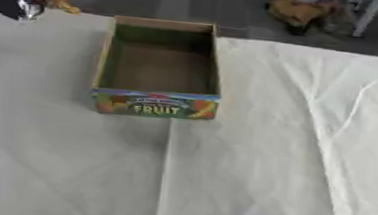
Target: Pick up objects on the table and place them in the box.
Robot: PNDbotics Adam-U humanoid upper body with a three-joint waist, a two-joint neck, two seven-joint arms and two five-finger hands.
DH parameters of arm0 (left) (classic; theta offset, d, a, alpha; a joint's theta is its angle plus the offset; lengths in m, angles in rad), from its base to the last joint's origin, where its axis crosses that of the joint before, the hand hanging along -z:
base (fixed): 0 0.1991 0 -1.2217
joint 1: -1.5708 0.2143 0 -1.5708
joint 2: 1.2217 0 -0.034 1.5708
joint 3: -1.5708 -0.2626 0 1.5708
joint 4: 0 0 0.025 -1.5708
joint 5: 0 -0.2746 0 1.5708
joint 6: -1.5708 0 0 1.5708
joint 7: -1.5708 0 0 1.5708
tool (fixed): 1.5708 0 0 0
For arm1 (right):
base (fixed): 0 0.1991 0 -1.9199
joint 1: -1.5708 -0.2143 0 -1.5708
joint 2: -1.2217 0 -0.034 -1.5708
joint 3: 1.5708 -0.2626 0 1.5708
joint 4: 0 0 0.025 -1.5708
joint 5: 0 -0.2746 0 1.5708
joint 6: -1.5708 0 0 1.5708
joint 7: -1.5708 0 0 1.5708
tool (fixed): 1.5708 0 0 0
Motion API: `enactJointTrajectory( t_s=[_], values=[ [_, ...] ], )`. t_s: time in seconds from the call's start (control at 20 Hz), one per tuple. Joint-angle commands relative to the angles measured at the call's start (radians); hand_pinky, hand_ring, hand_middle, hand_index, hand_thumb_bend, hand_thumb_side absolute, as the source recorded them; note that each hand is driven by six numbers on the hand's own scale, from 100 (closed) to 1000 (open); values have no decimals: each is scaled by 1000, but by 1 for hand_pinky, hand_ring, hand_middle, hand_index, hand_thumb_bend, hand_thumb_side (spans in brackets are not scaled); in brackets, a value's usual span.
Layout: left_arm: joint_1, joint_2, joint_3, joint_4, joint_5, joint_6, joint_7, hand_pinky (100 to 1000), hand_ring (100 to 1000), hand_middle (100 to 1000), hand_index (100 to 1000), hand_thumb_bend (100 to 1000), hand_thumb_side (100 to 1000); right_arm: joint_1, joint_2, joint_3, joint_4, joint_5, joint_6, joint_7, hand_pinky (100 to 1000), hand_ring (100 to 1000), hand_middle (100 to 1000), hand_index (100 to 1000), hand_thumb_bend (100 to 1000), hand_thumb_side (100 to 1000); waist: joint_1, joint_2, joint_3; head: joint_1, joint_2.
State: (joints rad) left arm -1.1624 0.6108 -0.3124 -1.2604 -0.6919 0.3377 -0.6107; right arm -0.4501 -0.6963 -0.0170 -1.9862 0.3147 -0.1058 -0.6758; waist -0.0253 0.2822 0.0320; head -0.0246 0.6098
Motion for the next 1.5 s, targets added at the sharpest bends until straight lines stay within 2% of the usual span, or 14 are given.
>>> enactJointTrajectory(
  t_s=[0.05, 0.6, 1.2, 1.5],
  values=[
    [-64, -41, 9, 16, -36, -3, 2, 605, 552, 429, 314, 100, 227, -19, -23, -5, -14, -8, -2, 6, 798, 744, 732, 791, 444, 752, 6, -13, -2, 11, -18],
    [-122, -165, 13, 130, -130, -39, 50, 606, 553, 428, 314, 100, 229, -44, -15, 2, -14, -15, -10, 15, 798, 743, 732, 791, 444, 752, 11, 5, -35, 32, -47],
    [-125, -236, -7, 237, -216, -81, 108, 612, 557, 428, 314, 111, 233, -59, -7, 8, -14, -19, -13, 23, 798, 742, 731, 790, 445, 750, 13, 19, -54, 41, -56],
    [-121, -263, 2, 289, -234, -97, 134, 612, 558, 428, 315, 107, 233, -65, -4, 9, -14, -20, -14, 23, 798, 741, 730, 790, 445, 750, 16, 29, -66, 46, -62]
  ],
)
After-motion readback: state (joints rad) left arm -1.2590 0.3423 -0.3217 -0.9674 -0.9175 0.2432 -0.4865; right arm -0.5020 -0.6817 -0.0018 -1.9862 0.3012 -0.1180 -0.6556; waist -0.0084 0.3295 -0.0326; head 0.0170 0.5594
